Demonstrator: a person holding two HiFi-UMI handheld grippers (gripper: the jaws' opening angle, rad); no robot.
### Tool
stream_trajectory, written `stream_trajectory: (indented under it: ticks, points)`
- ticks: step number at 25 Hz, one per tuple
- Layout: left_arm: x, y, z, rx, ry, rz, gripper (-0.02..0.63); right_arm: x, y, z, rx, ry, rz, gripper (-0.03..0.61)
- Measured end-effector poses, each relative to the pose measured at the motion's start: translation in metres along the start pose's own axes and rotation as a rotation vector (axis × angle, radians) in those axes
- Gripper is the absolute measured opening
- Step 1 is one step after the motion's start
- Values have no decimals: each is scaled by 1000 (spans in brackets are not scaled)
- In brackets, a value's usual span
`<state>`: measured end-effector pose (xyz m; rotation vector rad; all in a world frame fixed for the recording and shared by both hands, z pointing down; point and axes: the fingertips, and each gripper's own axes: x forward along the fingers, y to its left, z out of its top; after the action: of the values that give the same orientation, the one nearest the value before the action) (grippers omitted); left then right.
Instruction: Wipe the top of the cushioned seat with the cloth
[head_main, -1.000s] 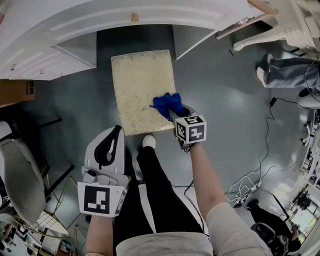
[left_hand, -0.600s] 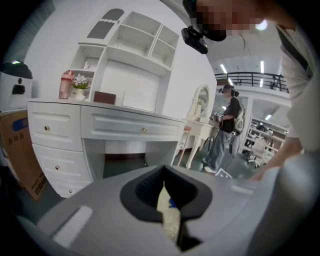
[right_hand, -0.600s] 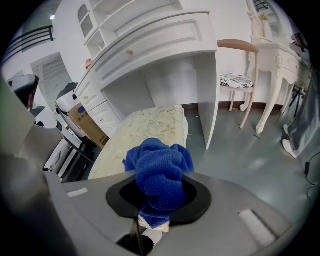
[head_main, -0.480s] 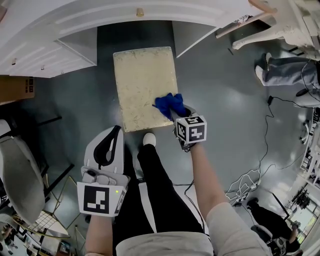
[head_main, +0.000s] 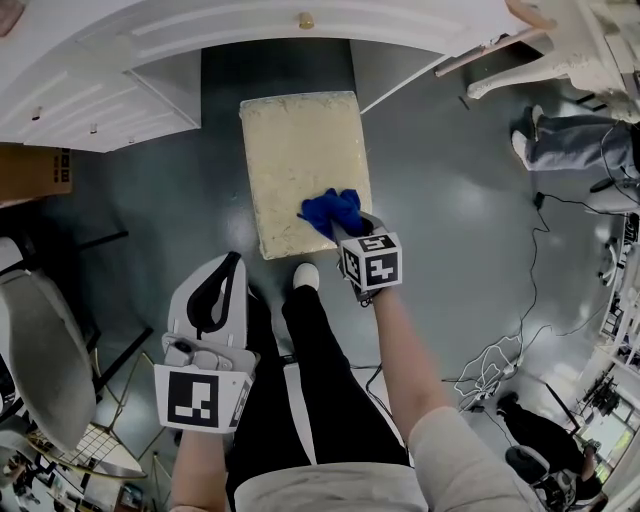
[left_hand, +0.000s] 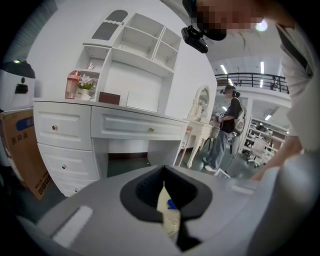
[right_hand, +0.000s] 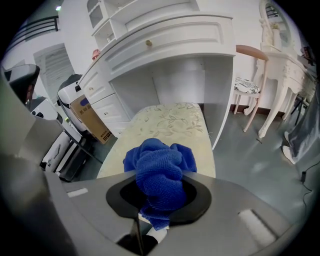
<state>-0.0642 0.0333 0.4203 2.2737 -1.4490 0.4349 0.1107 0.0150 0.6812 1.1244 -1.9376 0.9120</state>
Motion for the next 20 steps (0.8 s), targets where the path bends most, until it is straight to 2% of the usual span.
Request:
stream_trajectory:
  ticks: [20]
  points:
    - [-35,67,2,7,-15,-7,1,31,118,12,-21,8,49,95]
